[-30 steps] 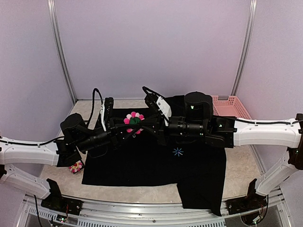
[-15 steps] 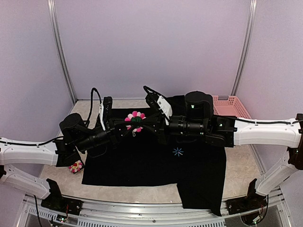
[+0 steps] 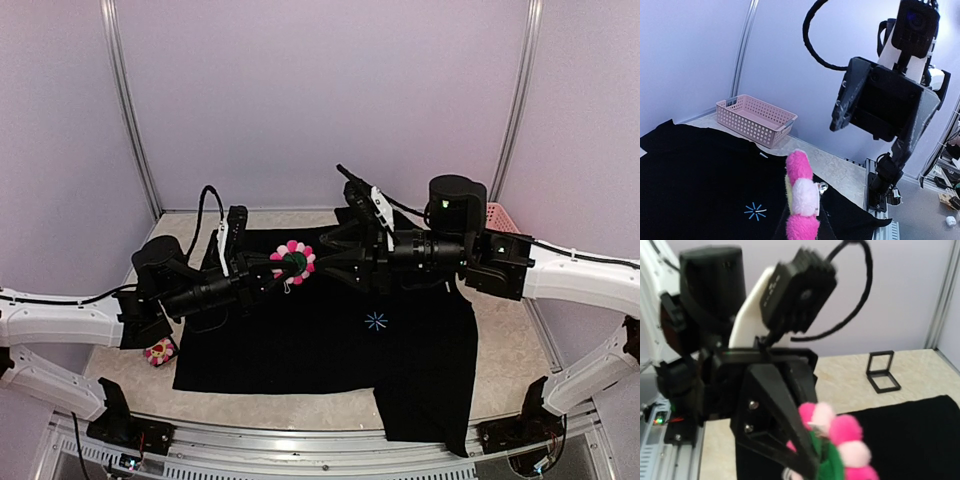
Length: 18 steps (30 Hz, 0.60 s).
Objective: Pin the brooch onto the clothing
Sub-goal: Pass from the right arm to the left, then pass from the left arm to the right
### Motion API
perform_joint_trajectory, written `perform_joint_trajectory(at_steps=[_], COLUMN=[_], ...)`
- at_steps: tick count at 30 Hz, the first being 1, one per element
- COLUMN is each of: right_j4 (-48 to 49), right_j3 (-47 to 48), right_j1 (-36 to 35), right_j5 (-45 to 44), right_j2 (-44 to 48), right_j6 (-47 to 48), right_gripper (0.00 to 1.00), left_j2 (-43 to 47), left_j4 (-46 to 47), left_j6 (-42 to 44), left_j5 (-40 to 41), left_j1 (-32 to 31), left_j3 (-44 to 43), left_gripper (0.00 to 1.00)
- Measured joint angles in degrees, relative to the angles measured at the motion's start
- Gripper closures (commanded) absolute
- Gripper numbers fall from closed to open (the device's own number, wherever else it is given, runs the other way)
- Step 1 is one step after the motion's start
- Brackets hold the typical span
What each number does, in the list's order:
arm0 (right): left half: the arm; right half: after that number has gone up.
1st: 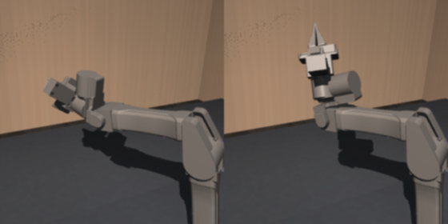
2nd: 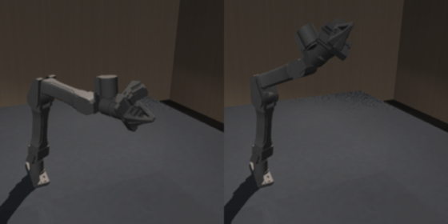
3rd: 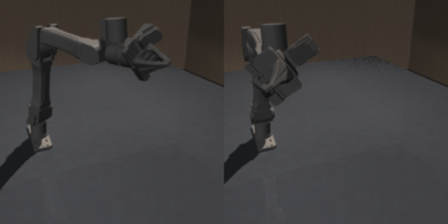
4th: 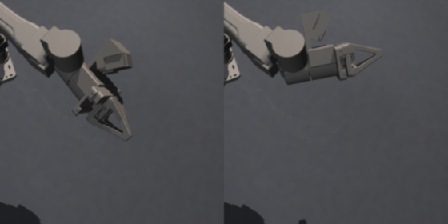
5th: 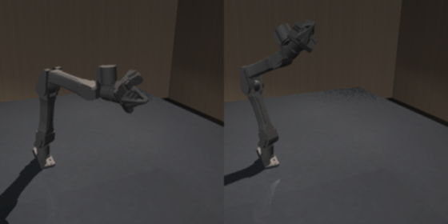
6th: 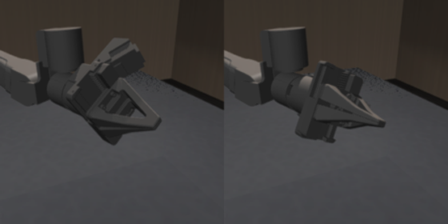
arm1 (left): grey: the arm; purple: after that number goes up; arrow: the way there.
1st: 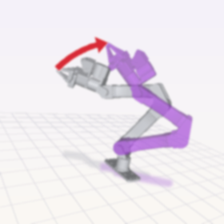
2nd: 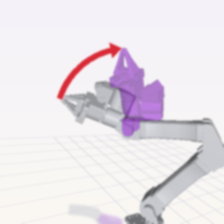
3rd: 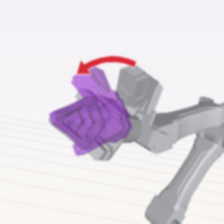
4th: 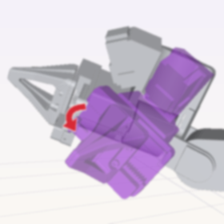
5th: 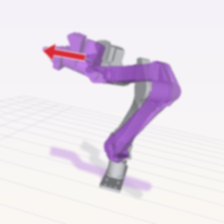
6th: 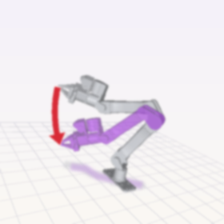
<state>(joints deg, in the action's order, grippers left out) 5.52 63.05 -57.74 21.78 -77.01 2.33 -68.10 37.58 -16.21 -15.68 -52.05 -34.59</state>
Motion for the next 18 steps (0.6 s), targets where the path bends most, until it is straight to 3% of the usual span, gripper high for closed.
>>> perform_joint_trajectory(at_steps=[7, 18], right_j4=[0.13, -3.21], right_j3=[-0.76, 3.82], right_j1=[6.54, 6.58], right_j5=[10.47, 22.73], right_j2=[1.16, -5.66], right_j6=[-0.79, -0.72], right_gripper=[0.33, 0.36], left_j2=[-1.18, -2.14], left_j4=[-1.29, -1.62], left_j6=[1.09, 2.82], left_j5=[-4.96, -11.91], left_j1=[-1.42, -2.69], left_j3=[-2.14, -2.86], left_gripper=[1.00, 1.00])
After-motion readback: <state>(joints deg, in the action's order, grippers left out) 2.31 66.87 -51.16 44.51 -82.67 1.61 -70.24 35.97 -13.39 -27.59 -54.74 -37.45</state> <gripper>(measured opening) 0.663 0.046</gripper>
